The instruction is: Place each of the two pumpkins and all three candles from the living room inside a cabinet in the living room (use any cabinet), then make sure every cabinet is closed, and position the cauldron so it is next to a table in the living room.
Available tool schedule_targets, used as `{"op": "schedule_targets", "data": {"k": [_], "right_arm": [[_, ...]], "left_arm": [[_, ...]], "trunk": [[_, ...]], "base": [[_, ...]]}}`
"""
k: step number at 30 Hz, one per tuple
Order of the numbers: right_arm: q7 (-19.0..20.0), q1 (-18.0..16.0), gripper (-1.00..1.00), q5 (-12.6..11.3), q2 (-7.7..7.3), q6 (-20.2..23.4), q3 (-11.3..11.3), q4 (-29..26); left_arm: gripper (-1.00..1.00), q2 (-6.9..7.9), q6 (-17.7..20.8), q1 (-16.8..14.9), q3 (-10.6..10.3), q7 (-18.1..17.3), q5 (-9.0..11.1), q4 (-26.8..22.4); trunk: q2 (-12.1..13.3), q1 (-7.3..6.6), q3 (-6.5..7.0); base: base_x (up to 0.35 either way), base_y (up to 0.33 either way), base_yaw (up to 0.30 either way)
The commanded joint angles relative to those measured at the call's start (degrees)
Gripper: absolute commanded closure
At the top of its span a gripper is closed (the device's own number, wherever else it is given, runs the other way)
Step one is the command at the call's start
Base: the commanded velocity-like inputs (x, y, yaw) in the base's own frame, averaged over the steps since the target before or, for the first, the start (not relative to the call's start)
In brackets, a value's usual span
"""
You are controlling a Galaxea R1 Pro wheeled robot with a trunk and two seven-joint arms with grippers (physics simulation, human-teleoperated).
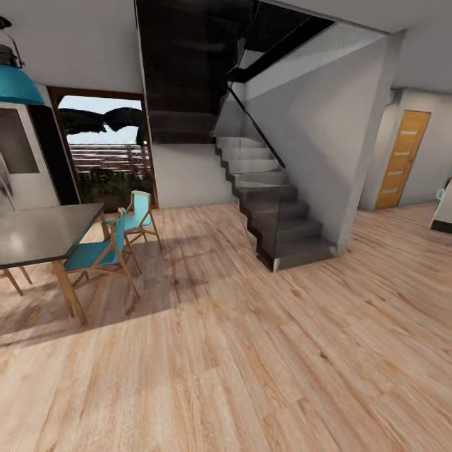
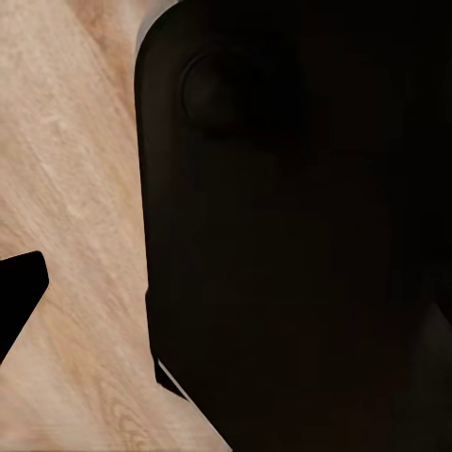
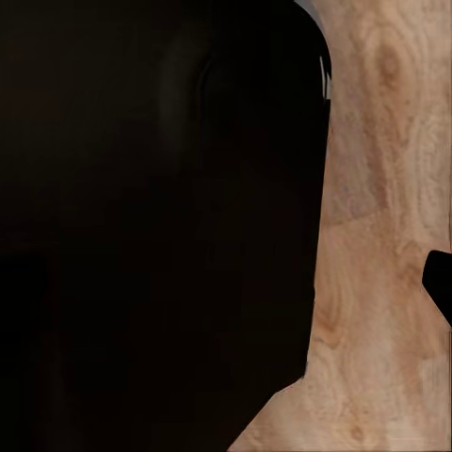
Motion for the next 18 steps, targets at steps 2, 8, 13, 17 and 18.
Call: {"op": "schedule_targets", "data": {"k": [2, 8, 13, 17, 18], "right_arm": [[-0.1, 0.0, -1.0, 0.1, 0.01, 0.0, 0.0, 0.0], [-0.2, 0.0, -1.0, 0.1, 0.09, 0.0, 0.0, 0.0], [-0.2, 0.0, -1.0, 0.2, 0.1, 0.0, 0.1, 0.0], [-0.2, 0.0, -1.0, 0.2, 0.1, -0.1, 0.1, 0.0], [-0.2, 0.0, -1.0, 0.2, 0.1, -0.2, 0.1, 0.0]], "left_arm": [[-1.0, 0.0, -0.4, 0.0, 0.0, 0.0, 0.0, -0.1], [-1.0, -0.06, -1.7, 0.0, 0.1, 0.0, 0.0, -0.1], [-1.0, 0.0, -1.8, 0.0, 0.1, 0.0, 0.0, -0.1], [-1.0, -0.04, -2.5, 0.0, 0.2, 0.0, 0.0, -0.1], [-1.0, -0.04, -3.1, 0.0, 0.2, 0.0, 0.0, -0.1]], "trunk": [[0.0, 0.02, -0.04], [0.0, 0.02, -0.04], [0.0, 0.02, -0.04], [0.0, 0.02, -0.04], [0.0, 0.02, -0.04]], "base": [[0.147, 0.05, 0.235], [0.033, 0.011, 0.24], [0.003, 0.001, 0.243], [0.0, 0.0, 0.245], [0.0, 0.0, 0.245]]}}
